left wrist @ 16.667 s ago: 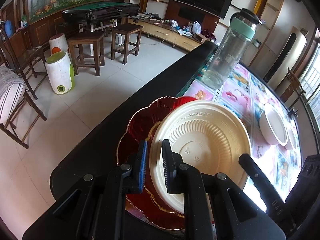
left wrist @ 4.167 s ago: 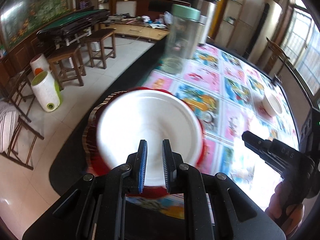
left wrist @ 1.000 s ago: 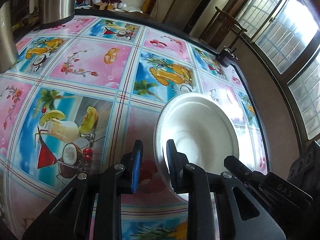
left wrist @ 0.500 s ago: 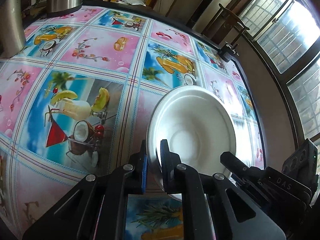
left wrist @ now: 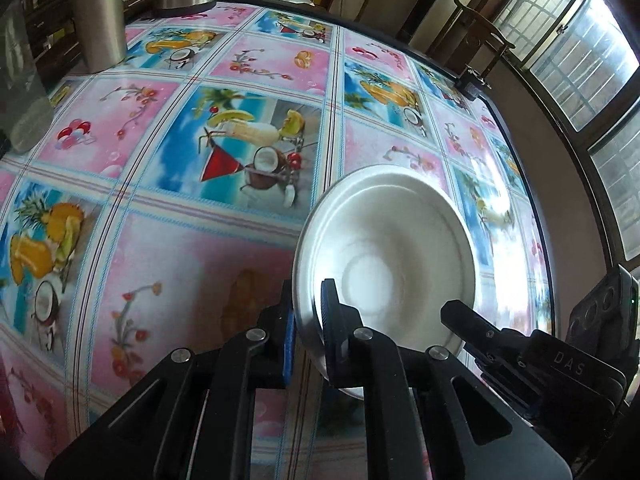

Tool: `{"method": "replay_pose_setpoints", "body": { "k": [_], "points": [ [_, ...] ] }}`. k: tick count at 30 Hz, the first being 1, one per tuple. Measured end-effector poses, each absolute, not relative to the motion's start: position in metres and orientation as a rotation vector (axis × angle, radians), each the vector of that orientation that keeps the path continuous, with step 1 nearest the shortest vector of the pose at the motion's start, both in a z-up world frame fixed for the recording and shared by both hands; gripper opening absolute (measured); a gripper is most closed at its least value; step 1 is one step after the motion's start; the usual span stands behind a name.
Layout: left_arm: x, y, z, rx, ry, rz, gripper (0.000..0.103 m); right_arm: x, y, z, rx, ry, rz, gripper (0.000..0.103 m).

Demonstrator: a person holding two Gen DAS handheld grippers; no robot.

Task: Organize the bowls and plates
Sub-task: 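Lift the white paper bowl with both tools and carry it toward the red stack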

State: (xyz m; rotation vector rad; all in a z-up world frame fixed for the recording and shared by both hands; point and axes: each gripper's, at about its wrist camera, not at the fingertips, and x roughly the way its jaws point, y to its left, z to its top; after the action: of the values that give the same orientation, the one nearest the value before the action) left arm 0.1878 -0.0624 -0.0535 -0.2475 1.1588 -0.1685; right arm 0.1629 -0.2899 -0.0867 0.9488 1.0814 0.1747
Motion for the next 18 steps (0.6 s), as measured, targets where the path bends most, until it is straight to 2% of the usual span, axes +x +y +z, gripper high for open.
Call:
{"method": "replay_pose_setpoints", "body": {
  "k": [18],
  "points": [
    [0.070,-0.046,-0.047,-0.133,1.118,-0.190,0.010,0.064,-0.254,-0.075,0.730,1.125,0.225,0.008]
  ]
}}
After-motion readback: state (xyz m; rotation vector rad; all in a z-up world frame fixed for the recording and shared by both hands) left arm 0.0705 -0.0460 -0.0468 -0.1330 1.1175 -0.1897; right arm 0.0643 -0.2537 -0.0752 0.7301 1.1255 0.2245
